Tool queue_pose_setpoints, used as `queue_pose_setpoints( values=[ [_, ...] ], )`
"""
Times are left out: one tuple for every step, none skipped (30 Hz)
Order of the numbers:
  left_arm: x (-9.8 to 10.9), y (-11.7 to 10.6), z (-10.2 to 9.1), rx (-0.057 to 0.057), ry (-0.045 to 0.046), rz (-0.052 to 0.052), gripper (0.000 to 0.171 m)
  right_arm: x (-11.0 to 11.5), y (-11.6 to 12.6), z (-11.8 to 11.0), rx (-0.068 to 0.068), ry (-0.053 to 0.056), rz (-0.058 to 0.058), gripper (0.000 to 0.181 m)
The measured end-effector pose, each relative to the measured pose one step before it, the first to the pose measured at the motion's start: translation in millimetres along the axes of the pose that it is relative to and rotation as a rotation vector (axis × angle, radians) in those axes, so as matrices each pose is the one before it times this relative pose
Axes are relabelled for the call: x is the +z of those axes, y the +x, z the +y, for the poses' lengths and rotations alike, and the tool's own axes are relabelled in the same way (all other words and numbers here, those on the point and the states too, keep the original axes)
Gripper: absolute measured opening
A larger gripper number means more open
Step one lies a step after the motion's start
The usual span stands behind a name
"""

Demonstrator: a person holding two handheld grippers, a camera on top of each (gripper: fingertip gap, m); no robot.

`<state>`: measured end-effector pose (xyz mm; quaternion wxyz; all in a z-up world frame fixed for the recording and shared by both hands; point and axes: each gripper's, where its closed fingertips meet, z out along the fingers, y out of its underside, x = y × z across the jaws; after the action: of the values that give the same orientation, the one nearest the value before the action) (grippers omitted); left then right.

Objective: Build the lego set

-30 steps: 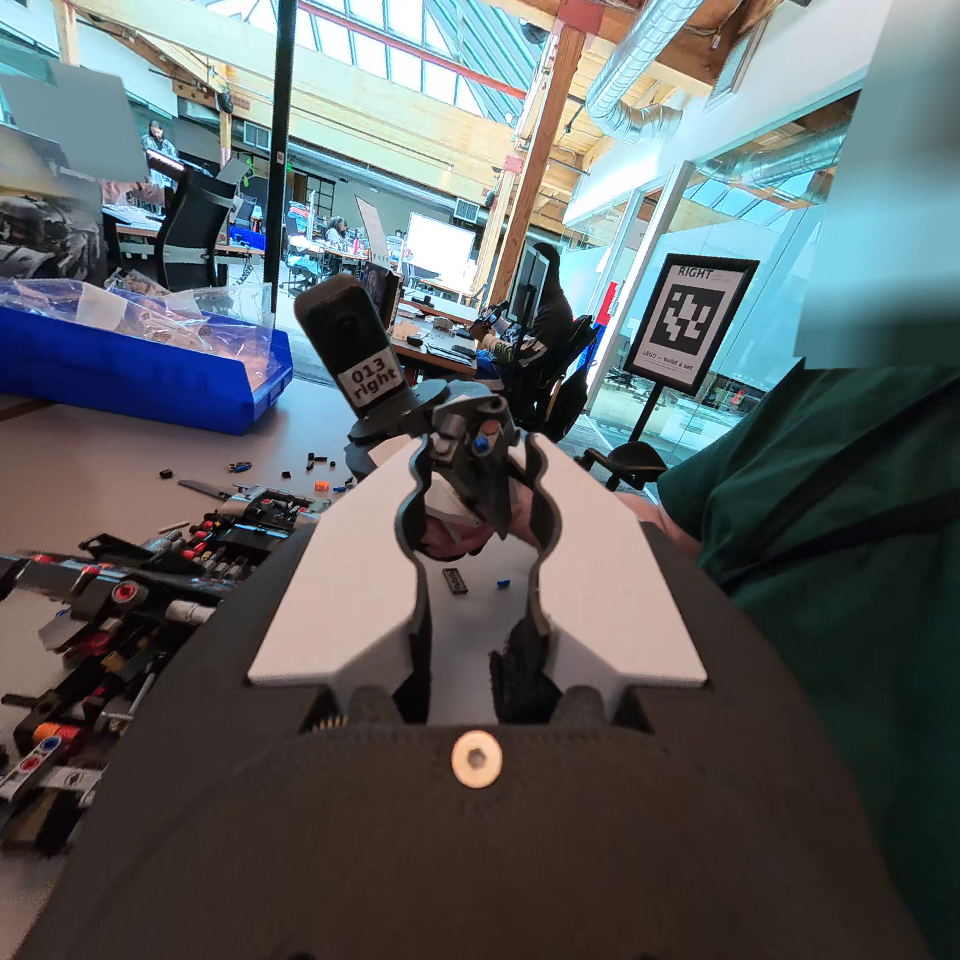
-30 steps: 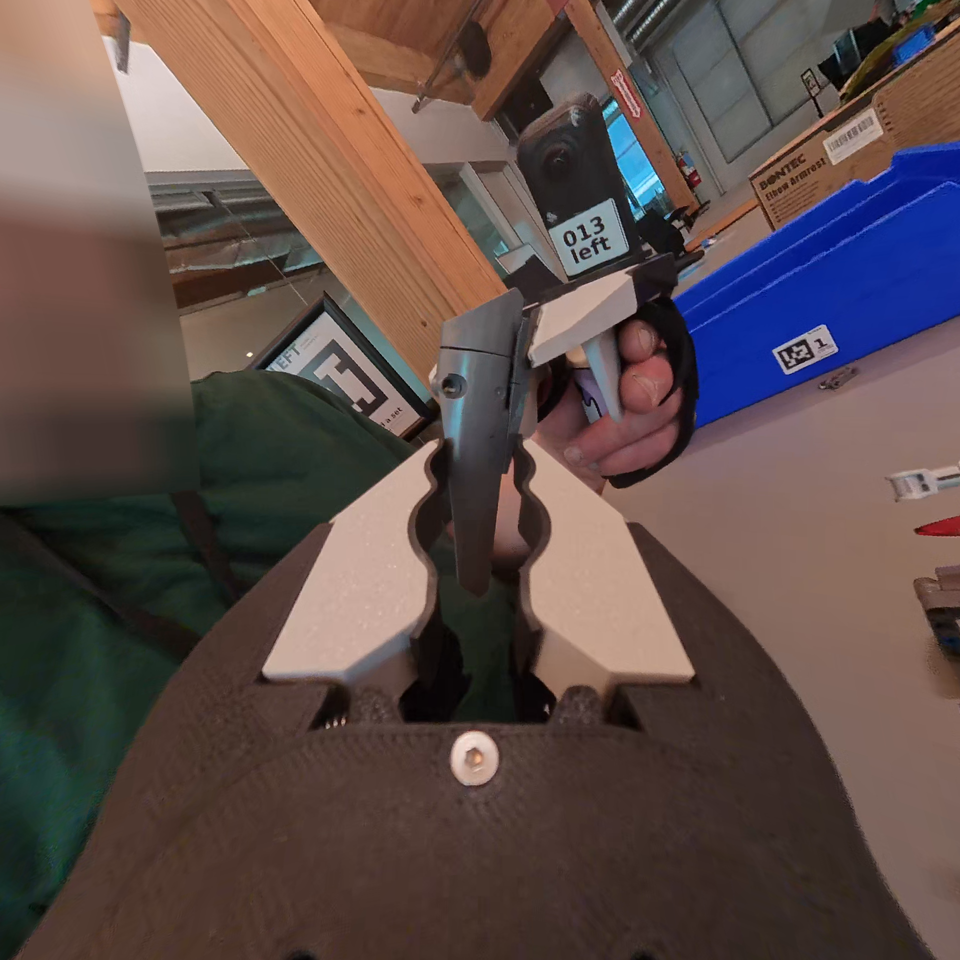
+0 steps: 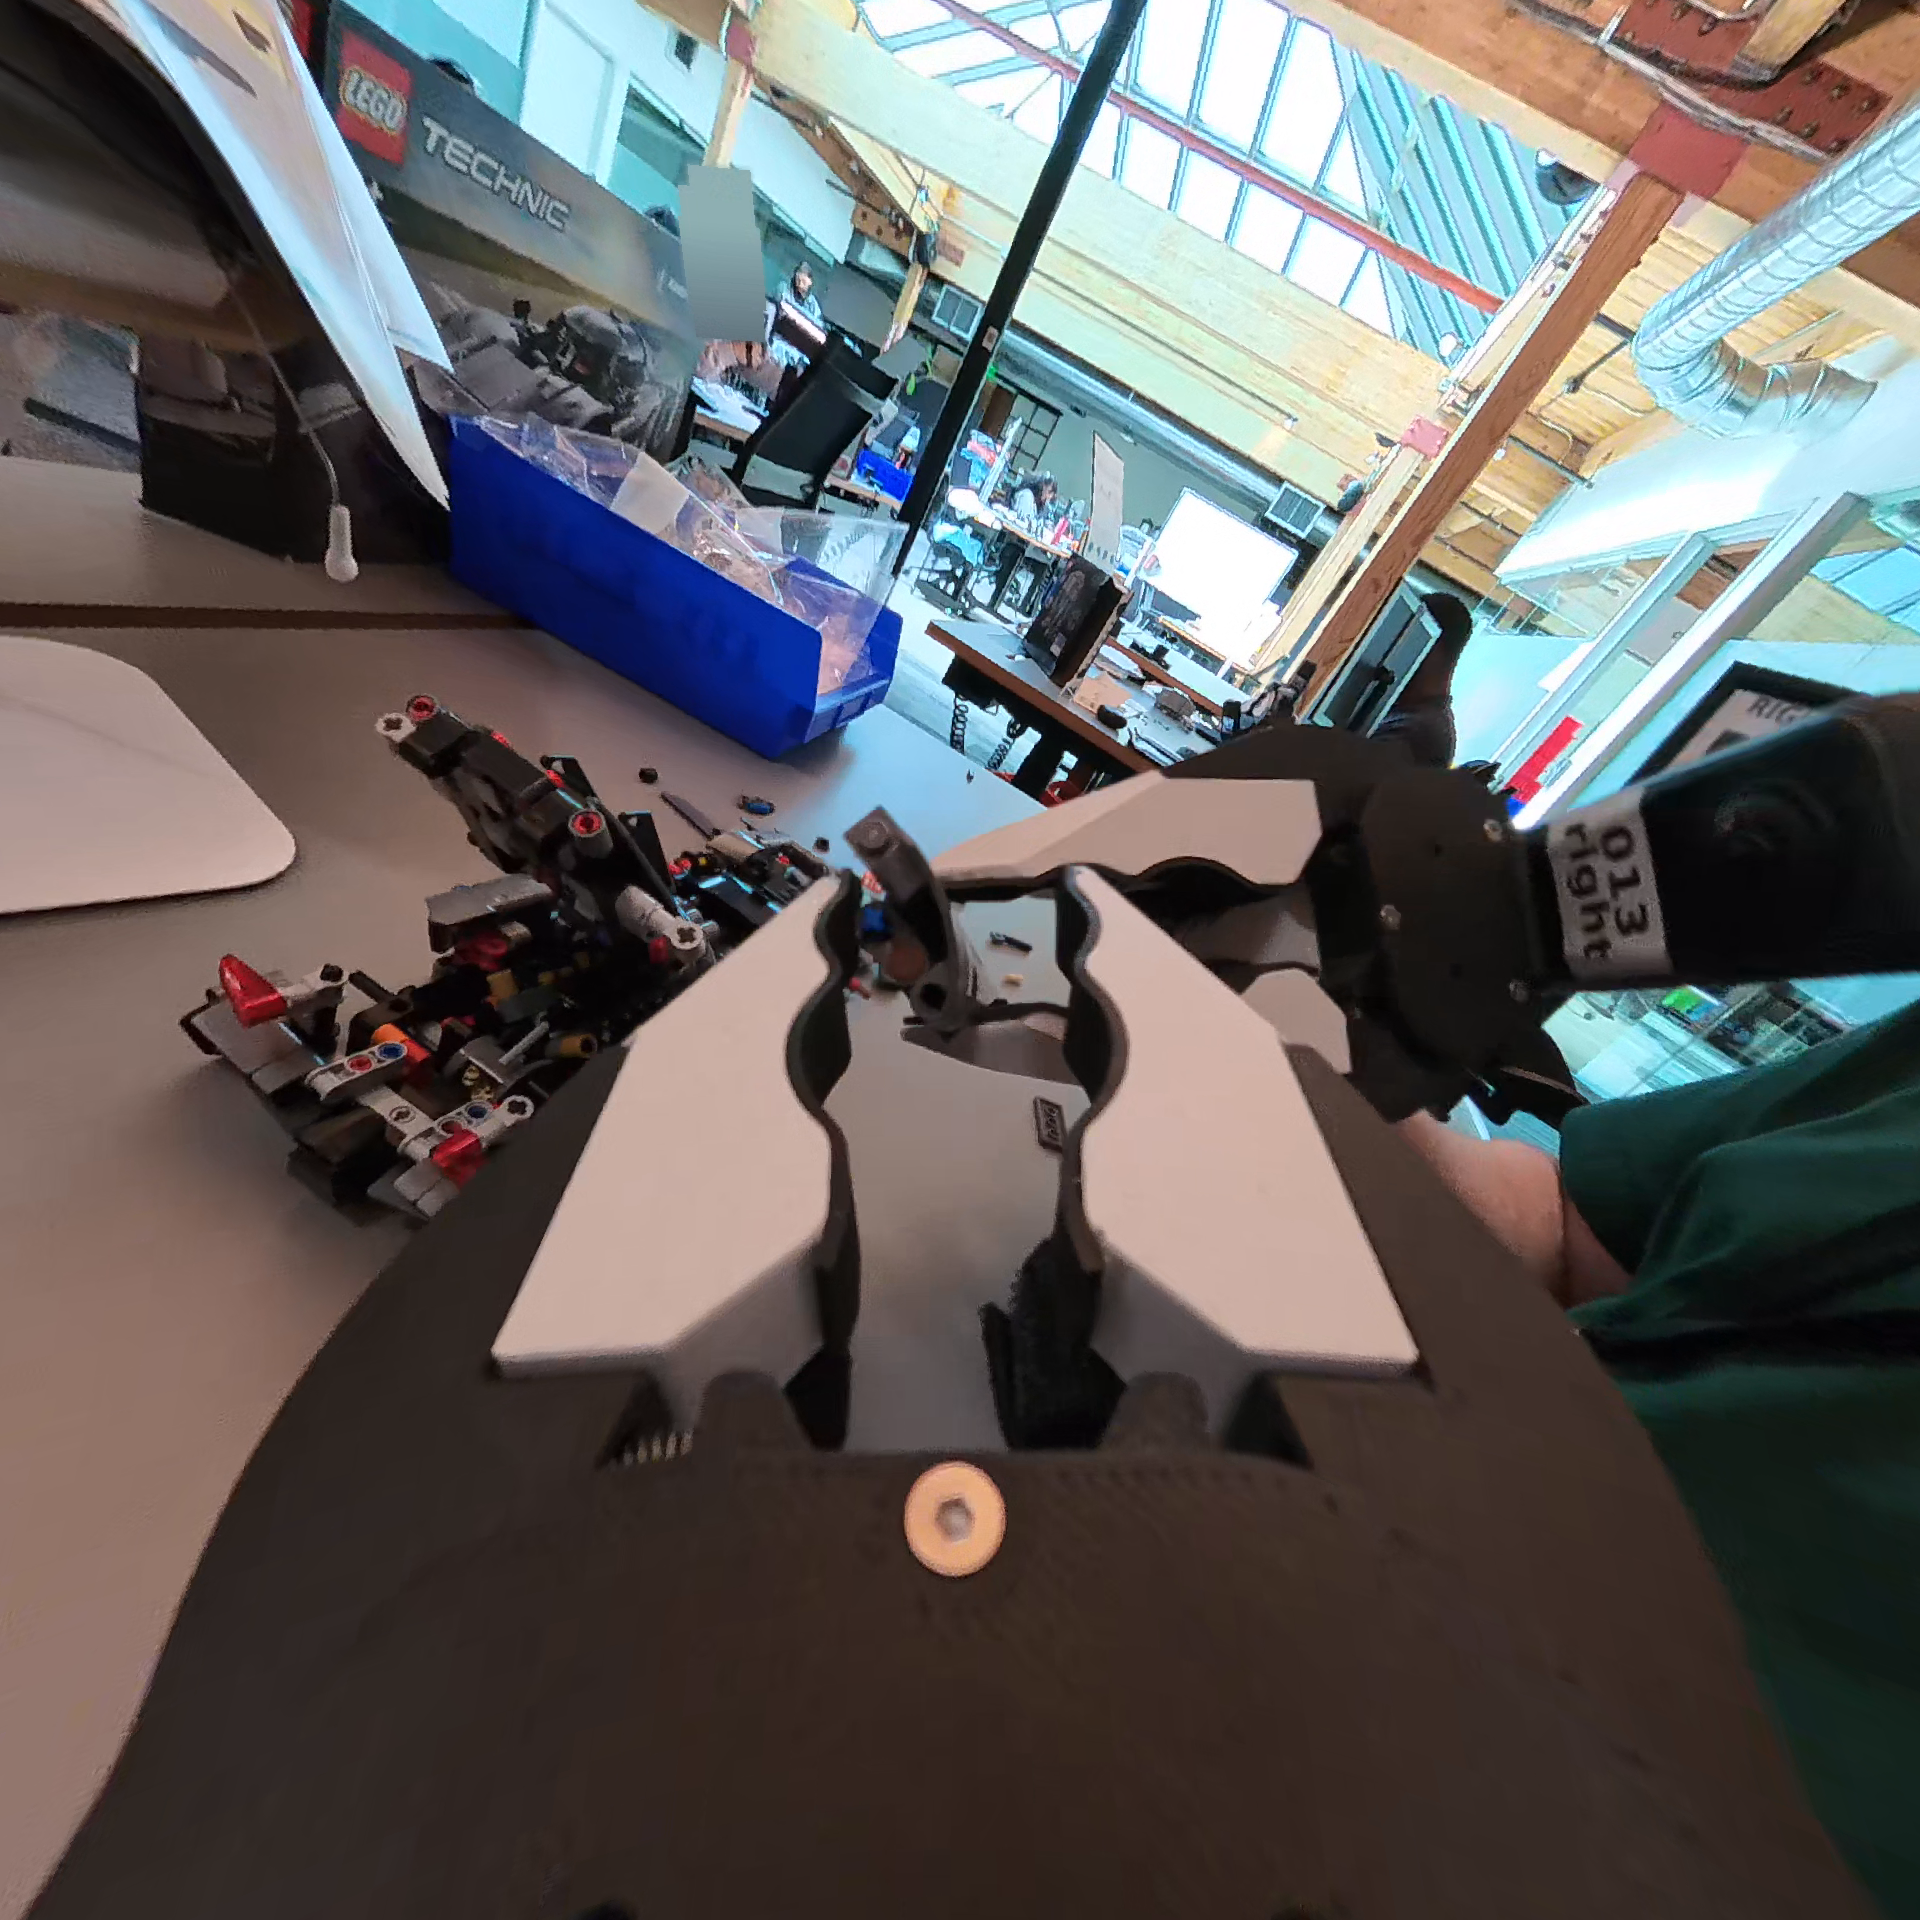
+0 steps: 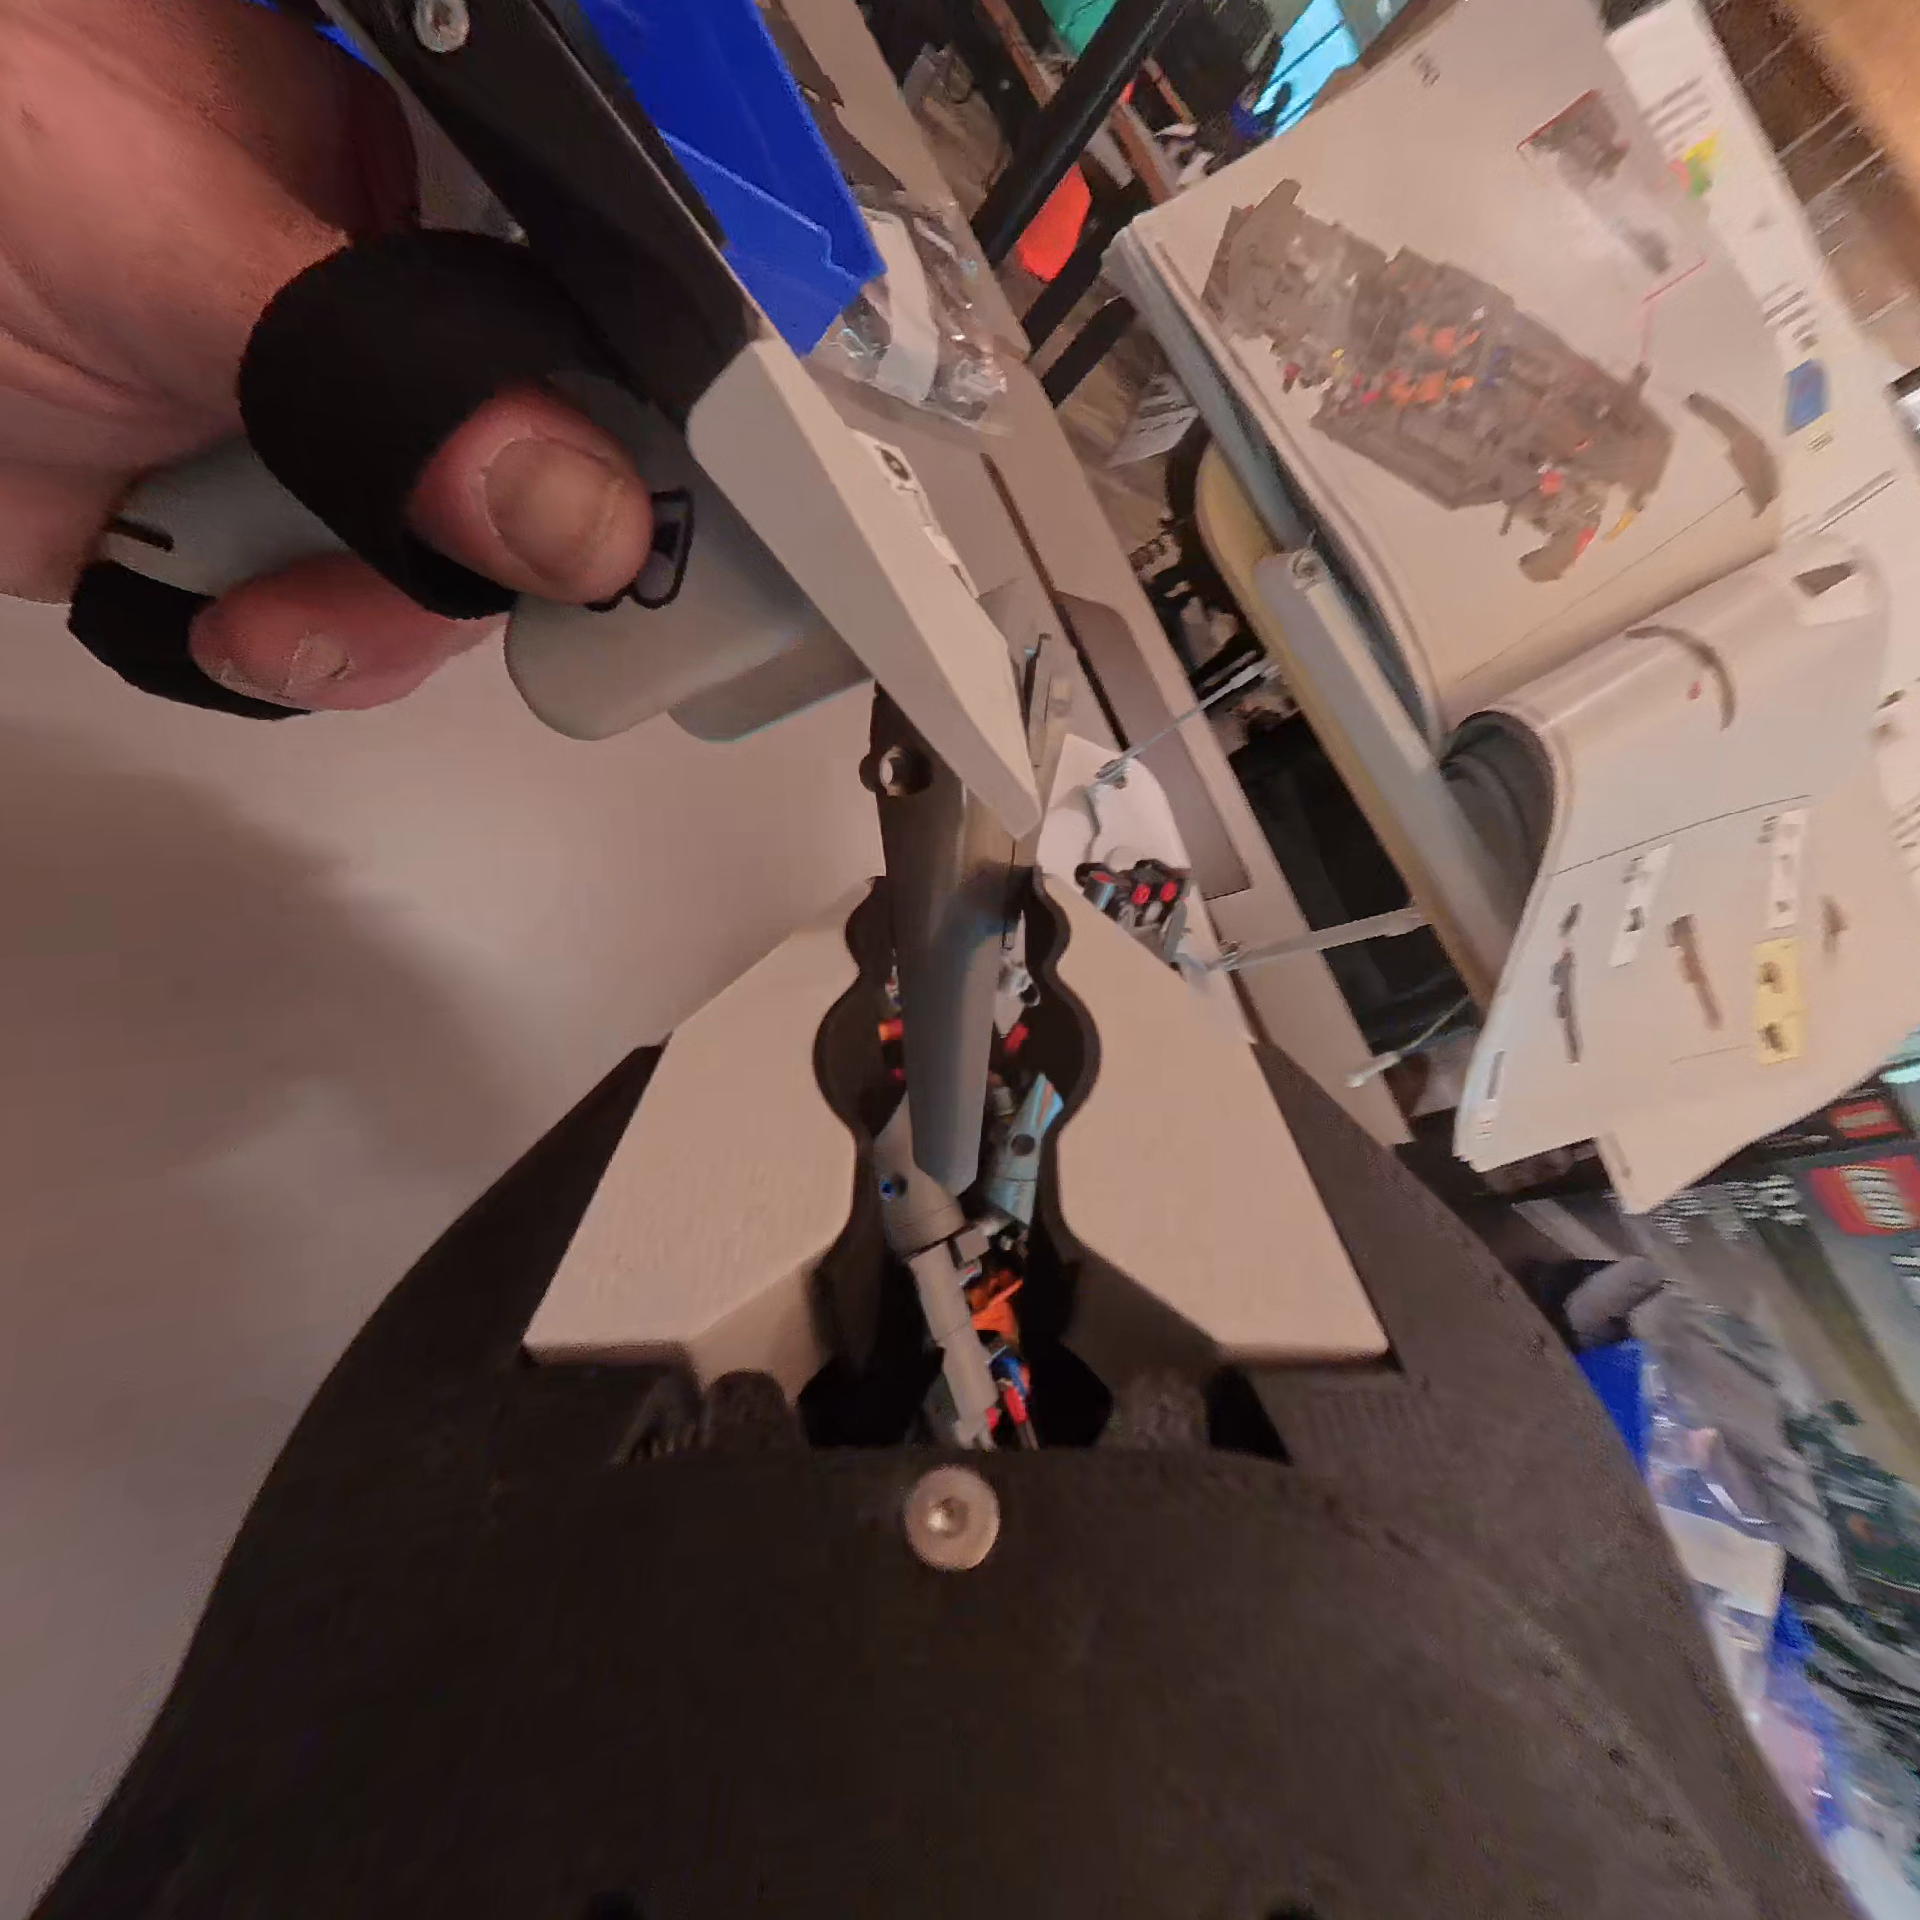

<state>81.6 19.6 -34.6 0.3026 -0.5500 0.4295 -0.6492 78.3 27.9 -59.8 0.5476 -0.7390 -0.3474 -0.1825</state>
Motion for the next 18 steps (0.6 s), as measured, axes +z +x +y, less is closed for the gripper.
queue_pose_setpoints(
  values=[
    [-0.80,-0.13,-0.53,0.0013,0.00836,-0.0004,0.032,-0.38,0.56,-2.07,-0.0277,0.0026,0.0293,0.022],
    [-0.83,-0.06,-0.68,0.0097,0.01016,-0.0006,0.024,-0.68,0.71,-2.05,-0.0255,0.0037,0.0295,0.023],
    [-0.82,0.11,-1.17,0.0122,0.01521,-0.0004,0.017,-0.89,0.45,-2.80,-0.0227,0.0104,0.0272,0.023],
    [-0.51,0.81,-0.68,0.0016,0.01134,0.0067,0.017,-0.78,0.33,-2.18,-0.0171,0.0083,0.0221,0.023],
    [-0.16,0.62,0.21,-0.0052,0.00468,0.0082,0.017,-0.14,-0.13,-0.45,-0.0096,0.0009,0.0120,0.023],
    [-0.27,0.41,-0.02,0.0015,0.00762,0.0069,0.017,-0.08,-0.16,-0.24,0.0002,0.0036,0.0038,0.023],
    [-0.04,0.29,0.14,0.0034,0.00548,0.0047,0.017,-0.11,-0.38,0.02,0.0071,0.0046,-0.0022,0.023],
    [0.05,0.15,0.39,0.0056,0.00269,0.0022,0.017,-0.04,-0.50,0.16,0.0050,0.0029,-0.0039,0.023],
    [0.17,0.49,0.19,0.0045,0.00247,0.0060,0.017,-0.10,-0.28,0.37,-0.0013,0.0008,0.0005,0.023],
    [-0.15,1.44,-0.95,-0.0001,0.00944,0.0150,0.016,-0.80,0.66,-0.58,-0.0007,0.0077,0.0062,0.024],
    [-0.59,-0.63,-1.14,-0.0072,0.00919,0.0025,0.016,-1.42,0.31,-1.43,0.0035,0.0137,0.0020,0.023],
    [-0.80,-1.20,-0.82,-0.0020,0.00676,-0.0008,0.016,-1.40,0.23,-1.16,0.0061,0.0101,-0.0014,0.024],
    [-0.54,0.72,0.12,-0.0020,-0.00182,0.0120,0.016,-1.20,0.19,-0.46,0.0059,0.0064,-0.0039,0.025],
    [-0.20,1.65,0.35,-0.0066,-0.00412,0.0187,0.017,-0.50,-0.95,0.29,0.0092,0.0056,-0.0132,0.028],
    [-0.21,2.37,-0.41,-0.0062,0.00060,0.0214,0.017,0.88,-1.98,1.95,0.0195,-0.0026,-0.0241,0.033],
    [0.45,3.24,0.76,-0.0054,-0.00900,0.0255,0.017,2.30,-1.85,5.11,0.0267,-0.0213,-0.0256,0.038],
    [0.81,2.04,1.35,0.0002,-0.01476,0.0133,0.017,2.40,-2.24,5.31,0.0205,-0.0220,-0.0256,0.036],
    [0.54,0.33,0.27,0.0116,-0.00611,-0.0025,0.017,1.19,-2.44,2.81,0.0102,-0.0039,-0.0232,0.022]
  ],
)
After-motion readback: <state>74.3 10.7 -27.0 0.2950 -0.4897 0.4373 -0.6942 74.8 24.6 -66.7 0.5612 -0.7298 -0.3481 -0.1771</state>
